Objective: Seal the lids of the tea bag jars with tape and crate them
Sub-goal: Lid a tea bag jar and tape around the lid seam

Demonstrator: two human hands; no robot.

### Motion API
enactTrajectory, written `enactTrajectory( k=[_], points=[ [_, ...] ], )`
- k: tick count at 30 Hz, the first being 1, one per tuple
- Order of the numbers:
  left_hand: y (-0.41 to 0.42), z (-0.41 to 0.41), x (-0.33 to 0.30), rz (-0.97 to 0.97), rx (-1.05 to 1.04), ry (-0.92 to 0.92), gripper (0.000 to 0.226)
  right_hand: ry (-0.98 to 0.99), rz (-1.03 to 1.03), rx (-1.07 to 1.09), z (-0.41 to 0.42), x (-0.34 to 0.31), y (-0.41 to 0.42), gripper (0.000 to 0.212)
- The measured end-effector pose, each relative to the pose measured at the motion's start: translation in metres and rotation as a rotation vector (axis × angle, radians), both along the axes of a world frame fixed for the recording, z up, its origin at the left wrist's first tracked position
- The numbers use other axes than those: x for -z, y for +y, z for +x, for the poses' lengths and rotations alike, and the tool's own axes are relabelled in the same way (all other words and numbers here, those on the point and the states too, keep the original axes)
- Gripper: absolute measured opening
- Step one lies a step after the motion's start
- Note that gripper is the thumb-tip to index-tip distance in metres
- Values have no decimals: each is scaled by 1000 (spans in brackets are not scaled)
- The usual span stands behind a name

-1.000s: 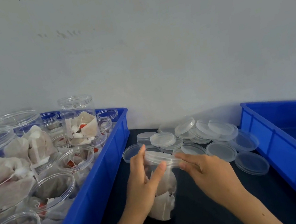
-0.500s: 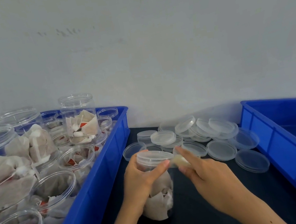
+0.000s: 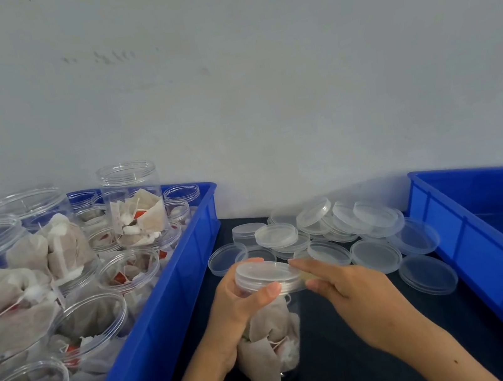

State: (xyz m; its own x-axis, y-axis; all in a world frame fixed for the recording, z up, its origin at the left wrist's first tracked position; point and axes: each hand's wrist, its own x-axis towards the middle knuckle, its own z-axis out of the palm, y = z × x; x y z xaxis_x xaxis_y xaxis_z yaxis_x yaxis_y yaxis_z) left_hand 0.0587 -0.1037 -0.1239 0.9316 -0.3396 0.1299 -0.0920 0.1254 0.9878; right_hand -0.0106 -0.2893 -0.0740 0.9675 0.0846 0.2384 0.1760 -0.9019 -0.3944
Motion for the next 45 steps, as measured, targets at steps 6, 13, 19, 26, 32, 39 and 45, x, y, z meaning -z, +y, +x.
enactTrajectory(
  k=[6, 13, 19, 26, 32, 39, 45],
  points=[
    [0, -1, 3, 2, 25, -22, 84, 42, 59, -25, 7, 9, 3, 41],
    [-16, -12, -3, 331, -283, -281, 81, 2, 110, 85, 7, 13, 4, 38],
    [-23, -16, -5, 444, -381, -187, 118, 24, 98, 63, 0, 15, 11, 44],
    [-17, -12, -10, 196, -350, -60, 83, 88, 191, -35, -4, 3, 7, 42],
    [-10, -8, -8, 77, -307, -21, 76, 84, 67, -12, -5, -4, 0, 38],
    [-1, -4, -7, 74, -163, 42, 84, 86, -20, 7, -2, -1, -7, 40],
    [0, -4, -3, -21, -70, 124, 95, 64, 5, -21, 2, -3, -2, 37]
  ],
)
